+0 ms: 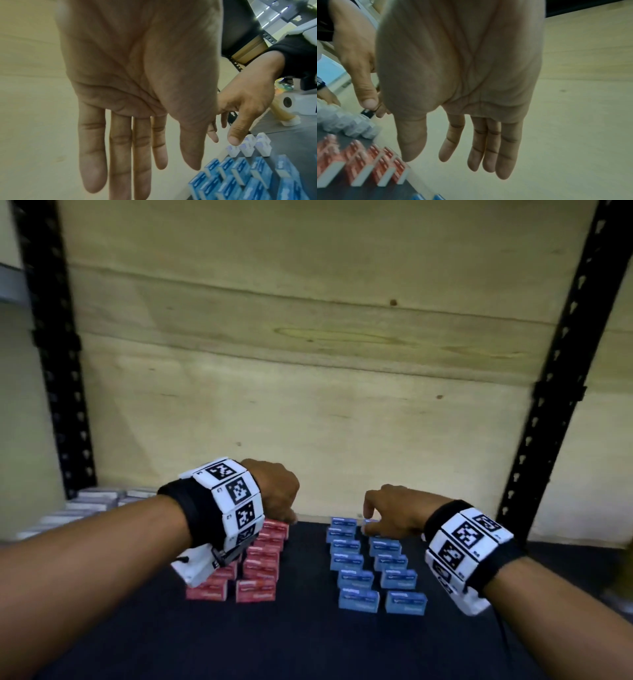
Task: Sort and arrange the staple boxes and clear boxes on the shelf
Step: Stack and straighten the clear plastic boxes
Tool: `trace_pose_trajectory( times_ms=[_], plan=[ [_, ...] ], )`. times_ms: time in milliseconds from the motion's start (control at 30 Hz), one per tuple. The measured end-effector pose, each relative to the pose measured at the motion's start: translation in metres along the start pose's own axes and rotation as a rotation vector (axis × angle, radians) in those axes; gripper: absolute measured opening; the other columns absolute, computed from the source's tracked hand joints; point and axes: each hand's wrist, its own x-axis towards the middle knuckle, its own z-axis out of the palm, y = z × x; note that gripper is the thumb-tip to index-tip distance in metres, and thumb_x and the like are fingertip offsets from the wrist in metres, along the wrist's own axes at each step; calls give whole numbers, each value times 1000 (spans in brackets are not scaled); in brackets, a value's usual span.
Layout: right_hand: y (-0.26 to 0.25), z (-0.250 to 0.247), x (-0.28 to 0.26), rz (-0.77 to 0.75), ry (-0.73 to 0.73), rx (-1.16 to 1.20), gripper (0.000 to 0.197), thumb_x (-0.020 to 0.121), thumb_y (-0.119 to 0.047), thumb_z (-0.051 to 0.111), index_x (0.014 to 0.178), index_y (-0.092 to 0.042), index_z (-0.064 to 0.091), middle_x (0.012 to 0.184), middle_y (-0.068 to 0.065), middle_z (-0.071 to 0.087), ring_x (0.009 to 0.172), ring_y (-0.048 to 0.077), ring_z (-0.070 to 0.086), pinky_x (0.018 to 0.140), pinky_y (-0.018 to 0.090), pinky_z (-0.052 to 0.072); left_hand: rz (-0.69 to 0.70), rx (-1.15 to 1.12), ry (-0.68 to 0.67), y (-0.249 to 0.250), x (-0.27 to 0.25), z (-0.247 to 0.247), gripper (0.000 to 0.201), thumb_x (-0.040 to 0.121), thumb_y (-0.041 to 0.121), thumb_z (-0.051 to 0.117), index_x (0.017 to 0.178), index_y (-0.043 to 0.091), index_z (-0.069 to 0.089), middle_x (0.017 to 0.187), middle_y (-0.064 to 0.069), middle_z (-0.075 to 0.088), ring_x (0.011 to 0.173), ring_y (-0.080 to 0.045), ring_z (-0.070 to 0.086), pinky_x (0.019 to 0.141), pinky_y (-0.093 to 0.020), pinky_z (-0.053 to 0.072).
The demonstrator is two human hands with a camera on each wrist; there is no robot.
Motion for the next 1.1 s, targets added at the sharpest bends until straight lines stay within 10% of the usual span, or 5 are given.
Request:
trace_pose_trajectory(
  times_ms=[767, 1100],
  plan=[
    [-312, -10, 35, -717, 74, 84, 37, 94, -48, 57, 120, -21, 54, 117, 4, 60, 101, 22, 58, 89, 37, 50, -558, -295, -19, -213, -185, 128, 34, 99, 40, 38, 125, 20, 49, 128, -6, 50, 115, -26, 52, 97, -37, 43],
    [-348, -1, 37, -772, 61, 113, 24, 95, -37, 61, 113, -23, 56, 112, 3, 64, 99, 22, 60, 88, 38, 52, -594, -366, 11, -223, -197, 167, 16, 97, 40, 45, 102, 27, 52, 95, 7, 54, 83, -12, 47, 65, -22, 34]
  ],
)
